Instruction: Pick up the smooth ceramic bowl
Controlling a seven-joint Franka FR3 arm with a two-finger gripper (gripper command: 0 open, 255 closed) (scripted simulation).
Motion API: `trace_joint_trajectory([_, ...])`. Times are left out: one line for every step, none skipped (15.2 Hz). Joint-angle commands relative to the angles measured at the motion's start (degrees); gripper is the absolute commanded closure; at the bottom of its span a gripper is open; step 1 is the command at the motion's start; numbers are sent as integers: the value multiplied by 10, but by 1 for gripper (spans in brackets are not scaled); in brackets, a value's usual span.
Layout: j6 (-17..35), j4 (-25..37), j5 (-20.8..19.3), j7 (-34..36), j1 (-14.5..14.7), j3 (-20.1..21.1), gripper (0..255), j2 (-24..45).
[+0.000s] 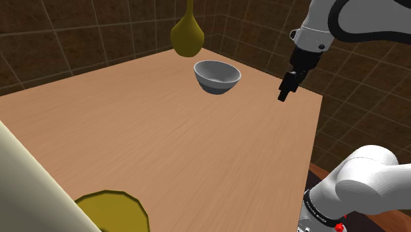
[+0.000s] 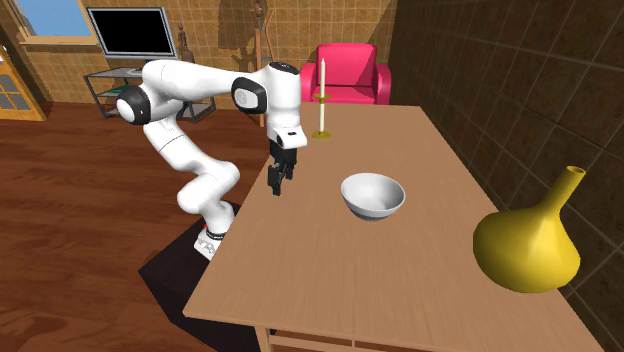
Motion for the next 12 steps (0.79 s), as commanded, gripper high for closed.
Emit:
trace_joint_trajectory([0,0,0,0,0,0,0,0])
trace_joint_trajectory([3,16,5,11,2,9,0,20])
trace_joint_trajectory([5,33,9,21,3,18,0,40])
trace_joint_trajectory([7,51,12,32,5,27,0,61])
trace_joint_trajectory([8,69,15,43,6,35,0,81])
trace_joint_trajectory([9,88,17,53,6,44,0,102])
trace_joint_trajectory([9,107,19,64,7,52,0,123])
trace_joint_trajectory([9,127,20,75,8,60,0,144])
trace_joint_trajectory([8,148,20,86,9,68,0,165])
trace_joint_trajectory([6,170,20,97,9,76,0,187])
trace_joint_trajectory([4,193,19,108,10,84,0,209])
trace_joint_trajectory([1,216,17,119,11,91,0,231])
